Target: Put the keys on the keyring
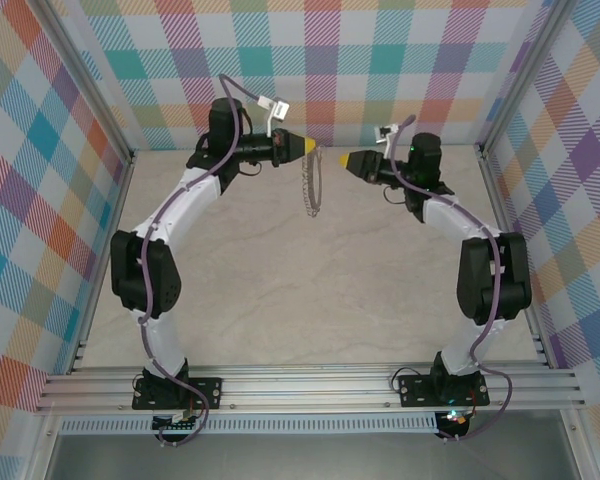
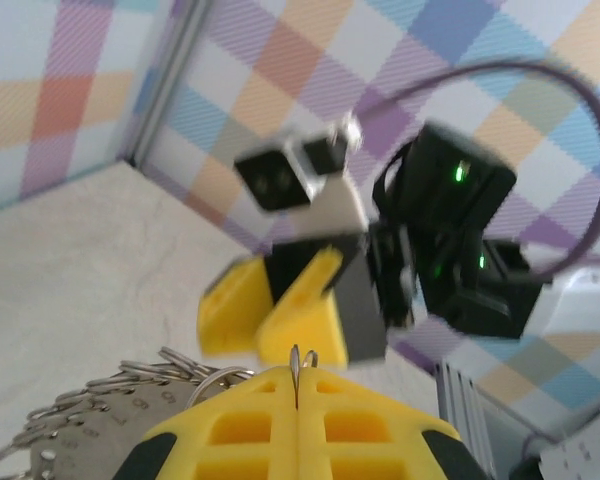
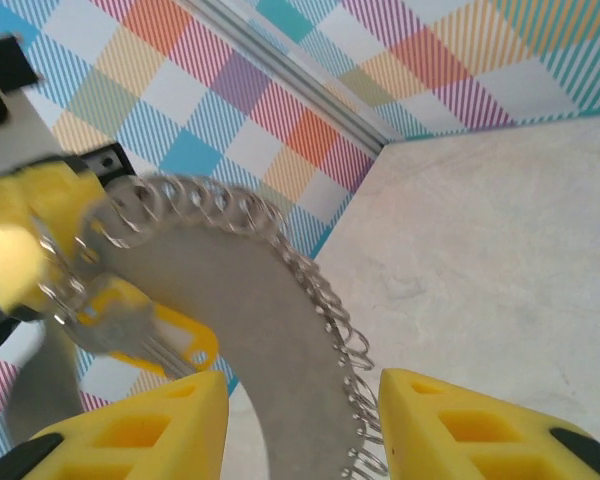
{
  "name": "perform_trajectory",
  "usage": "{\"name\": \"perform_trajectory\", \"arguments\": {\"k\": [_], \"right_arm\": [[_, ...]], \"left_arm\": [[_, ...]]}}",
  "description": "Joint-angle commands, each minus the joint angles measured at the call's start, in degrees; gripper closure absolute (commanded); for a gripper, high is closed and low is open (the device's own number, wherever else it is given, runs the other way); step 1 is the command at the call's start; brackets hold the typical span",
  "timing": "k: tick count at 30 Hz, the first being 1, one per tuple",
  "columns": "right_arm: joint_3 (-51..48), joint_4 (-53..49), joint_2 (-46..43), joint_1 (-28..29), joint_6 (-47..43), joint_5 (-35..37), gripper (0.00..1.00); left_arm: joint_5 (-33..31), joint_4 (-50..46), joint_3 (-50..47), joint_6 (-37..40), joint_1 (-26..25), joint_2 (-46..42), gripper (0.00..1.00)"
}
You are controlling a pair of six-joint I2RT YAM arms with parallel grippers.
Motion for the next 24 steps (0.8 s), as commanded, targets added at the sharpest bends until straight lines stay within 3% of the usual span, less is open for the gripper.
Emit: {"name": "perform_trajectory", "arguments": {"k": [1, 6, 13, 24], "right_arm": [[-0.74, 2.80, -2.94, 3.62, -0.91, 3.97, 0.56], [-0.32, 2.60, -2.48, 7.86, -1.38, 5.47, 0.57], [0.48, 1.68, -3.03, 9.02, -2.20, 7.43, 0.57], [-3.93, 2.08, -9.52, 4.75, -3.48, 12.00, 0.58]], "left_arm": [[-5.99, 18.85, -5.04, -9.13, -0.36, -3.24, 1.00], [-12.22, 31.81, -11.87, -15.84, -0.86, -4.69, 1.00], [-18.06, 41.38, -16.58, -20.62, -1.32, -5.28, 1.00], [-17.01, 47.83, -16.63, -27.10, -1.32, -3.51, 1.00]]}}
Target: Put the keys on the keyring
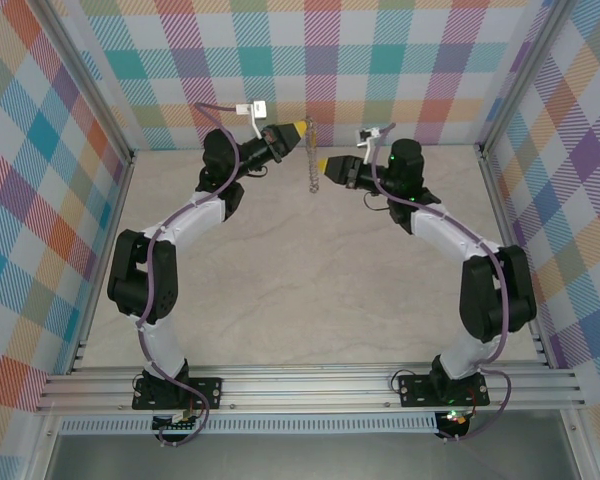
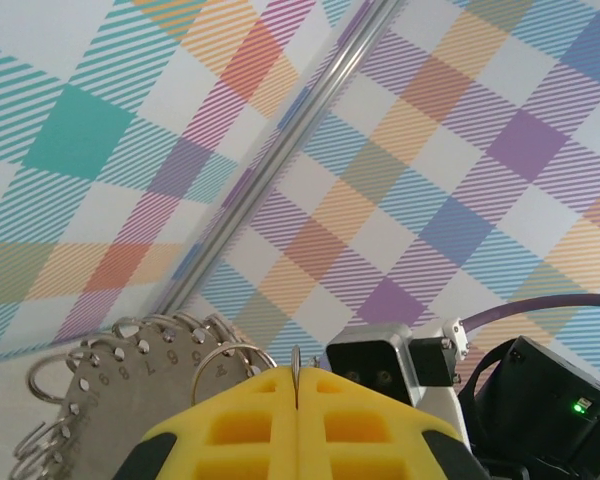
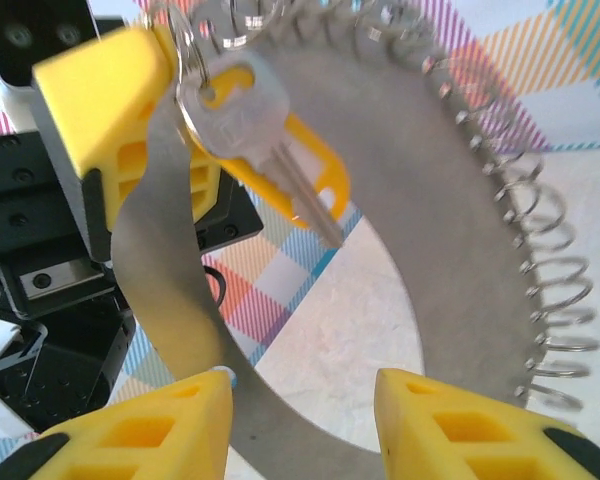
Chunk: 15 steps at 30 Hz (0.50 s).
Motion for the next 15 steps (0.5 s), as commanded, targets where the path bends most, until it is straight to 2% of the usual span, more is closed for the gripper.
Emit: {"name": "perform_trajectory", "arguments": {"k": [1, 7, 15], "right_arm": [[-0.63, 2.19, -3.16, -1.81, -1.28, 1.84, 0.57], [2.44, 2.05, -3.72, -2.67, -1.59, 1.03, 0.56], [8.88, 8.41, 0.67, -2.55, 4.21, -4.56, 0.56]], "left_arm": [[1.03, 6.32, 0.93, -3.03, -0.25, -1.35, 1.00], [2.63, 6.76, 1.35, -4.41, -0.25, -0.94, 1.00], [3.73, 6.41, 1.70, -4.69, -0.38, -1.12, 1.00]]}}
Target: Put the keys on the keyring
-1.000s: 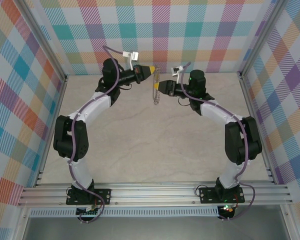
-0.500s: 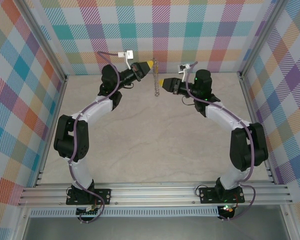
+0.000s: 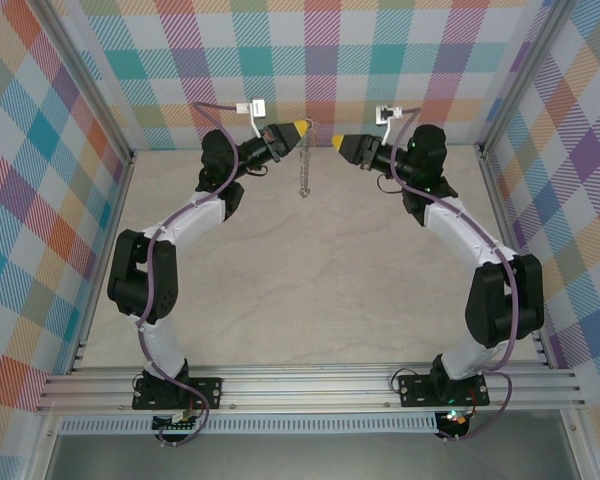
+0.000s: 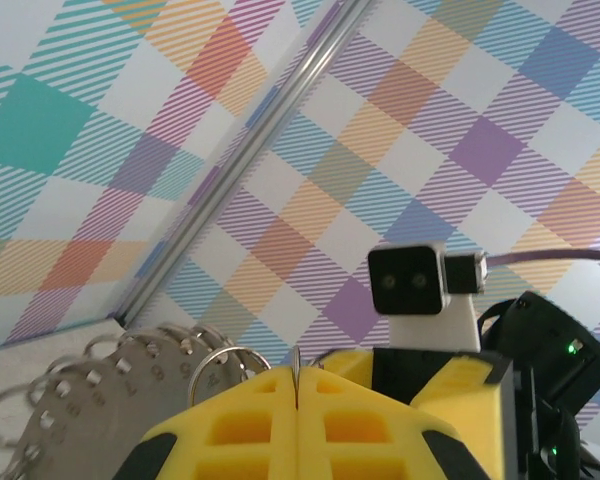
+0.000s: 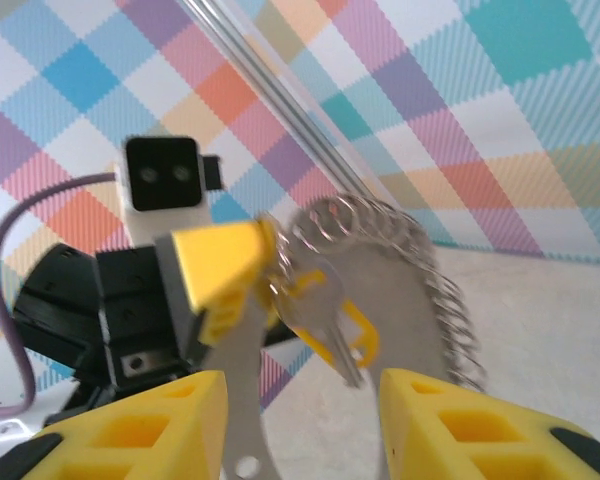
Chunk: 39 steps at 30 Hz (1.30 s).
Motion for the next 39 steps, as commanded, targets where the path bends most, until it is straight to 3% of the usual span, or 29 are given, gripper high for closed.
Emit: {"name": "perform_trajectory", "arguments": {"k": [1, 10, 23, 39], "right_arm": [[3.71, 5.24, 2.48, 0.22, 3.31, -3.64, 0.56], [7.96, 8.50, 6.87, 0.71, 7.52, -6.13, 0.57], [10.01, 7.02, 7.99, 2.35, 6.01, -7.29, 0.63], [9.46, -0.13, 7.42, 2.56, 1.88, -4.96, 0.89]], "left_arm": [[1.25, 3.84, 1.63, -0.53, -0.40, -1.11, 1.00], [1.74, 3.48, 1.82, -0.46, -0.71, -1.01, 1.00], [1.84, 3.22, 2.11, -0.20, -0.93, -0.86, 1.00], [1.82, 3.22, 1.95, -0.09, -1.02, -1.19, 1.00]]}}
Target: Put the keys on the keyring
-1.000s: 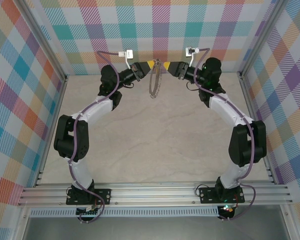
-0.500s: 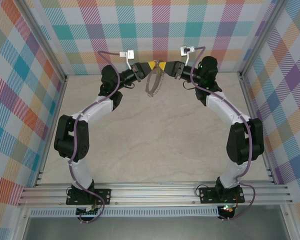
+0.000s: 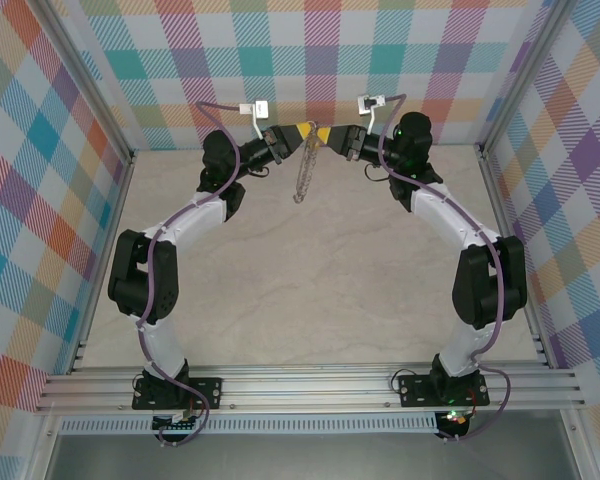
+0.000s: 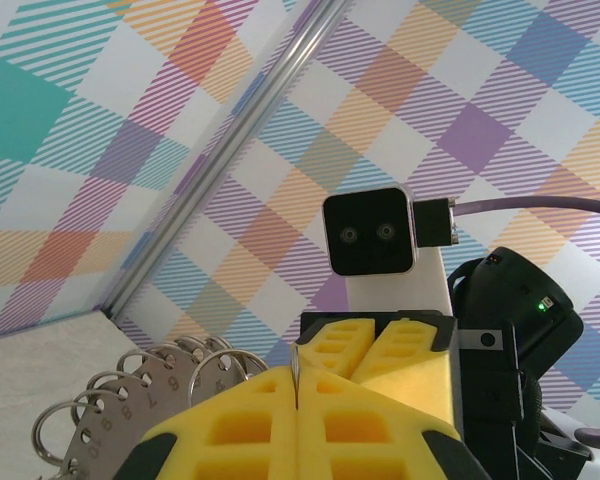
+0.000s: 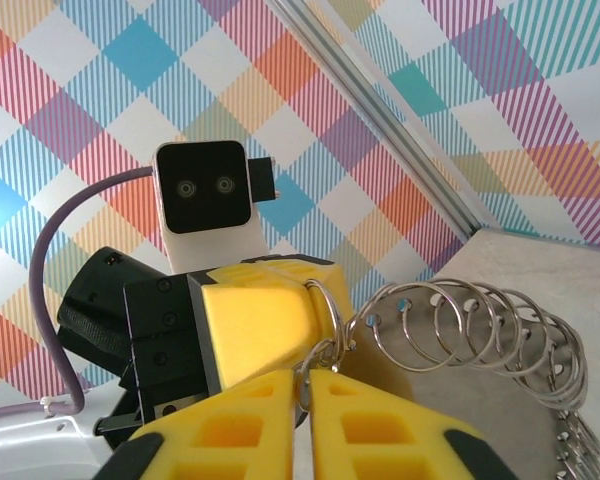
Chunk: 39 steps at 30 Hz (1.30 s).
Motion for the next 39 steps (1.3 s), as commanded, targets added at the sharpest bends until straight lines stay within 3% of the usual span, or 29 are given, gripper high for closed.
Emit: {"name": "perform_trajectory", "arguments": {"k": [1, 6, 39], "right_arm": [[1.13, -1.62, -0.14, 0.21, -2.40, 0.92, 0.90], [1.00, -3.74, -0.67, 0.26, -4.15, 2.03, 1.00], [-2.29, -5.56, -3.25, 4.17, -6.82, 1.90, 1.00]], "left_arm": [[0.51, 3.02, 1.98, 0.09, -0.54, -1.16, 1.00], [0.61, 3.11, 1.94, 0.10, -0.50, -1.38, 1.00], [-0.55, 3.11, 1.64, 0.45, -1.07, -1.20, 1.00]]}}
